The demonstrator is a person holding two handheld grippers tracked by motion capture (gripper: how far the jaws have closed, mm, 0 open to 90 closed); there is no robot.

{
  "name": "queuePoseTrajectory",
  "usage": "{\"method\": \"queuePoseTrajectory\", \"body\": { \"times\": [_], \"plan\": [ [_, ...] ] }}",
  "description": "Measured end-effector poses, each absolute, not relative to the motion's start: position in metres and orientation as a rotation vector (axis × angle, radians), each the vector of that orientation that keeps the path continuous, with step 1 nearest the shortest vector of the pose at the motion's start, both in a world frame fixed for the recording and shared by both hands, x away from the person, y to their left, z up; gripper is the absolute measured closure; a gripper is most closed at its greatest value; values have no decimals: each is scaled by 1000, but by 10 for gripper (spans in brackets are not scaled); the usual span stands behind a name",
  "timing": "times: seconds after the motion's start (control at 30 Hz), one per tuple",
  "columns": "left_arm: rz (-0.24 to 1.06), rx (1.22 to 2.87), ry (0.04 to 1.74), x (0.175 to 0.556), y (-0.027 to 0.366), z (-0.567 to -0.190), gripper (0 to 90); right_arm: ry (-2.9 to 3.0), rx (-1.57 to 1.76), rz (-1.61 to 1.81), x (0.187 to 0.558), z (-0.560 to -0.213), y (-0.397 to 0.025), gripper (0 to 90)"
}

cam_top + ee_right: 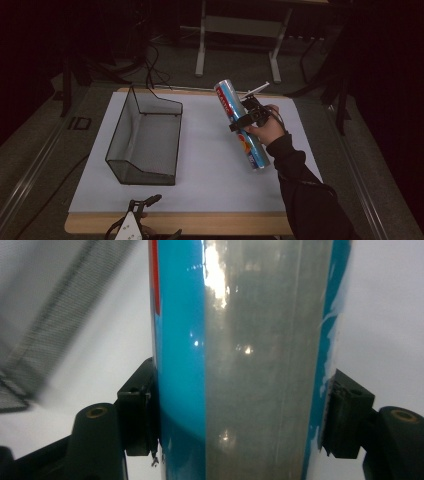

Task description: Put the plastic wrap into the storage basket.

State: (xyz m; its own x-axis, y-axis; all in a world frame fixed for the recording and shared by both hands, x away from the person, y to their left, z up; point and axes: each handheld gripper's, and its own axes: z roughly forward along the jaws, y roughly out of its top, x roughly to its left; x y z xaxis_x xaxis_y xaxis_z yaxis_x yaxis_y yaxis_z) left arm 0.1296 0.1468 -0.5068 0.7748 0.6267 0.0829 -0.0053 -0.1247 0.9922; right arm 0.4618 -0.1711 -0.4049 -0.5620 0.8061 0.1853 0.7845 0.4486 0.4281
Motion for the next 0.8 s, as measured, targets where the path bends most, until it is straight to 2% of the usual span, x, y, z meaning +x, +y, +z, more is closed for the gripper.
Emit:
{"method": "queuePoseTrajectory", "body": {
  "times": [0.8],
  "plan": [
    [590,1600,514,128,152,-505,2,2470,1504,1200,440,-373,-86,320]
  ]
}}
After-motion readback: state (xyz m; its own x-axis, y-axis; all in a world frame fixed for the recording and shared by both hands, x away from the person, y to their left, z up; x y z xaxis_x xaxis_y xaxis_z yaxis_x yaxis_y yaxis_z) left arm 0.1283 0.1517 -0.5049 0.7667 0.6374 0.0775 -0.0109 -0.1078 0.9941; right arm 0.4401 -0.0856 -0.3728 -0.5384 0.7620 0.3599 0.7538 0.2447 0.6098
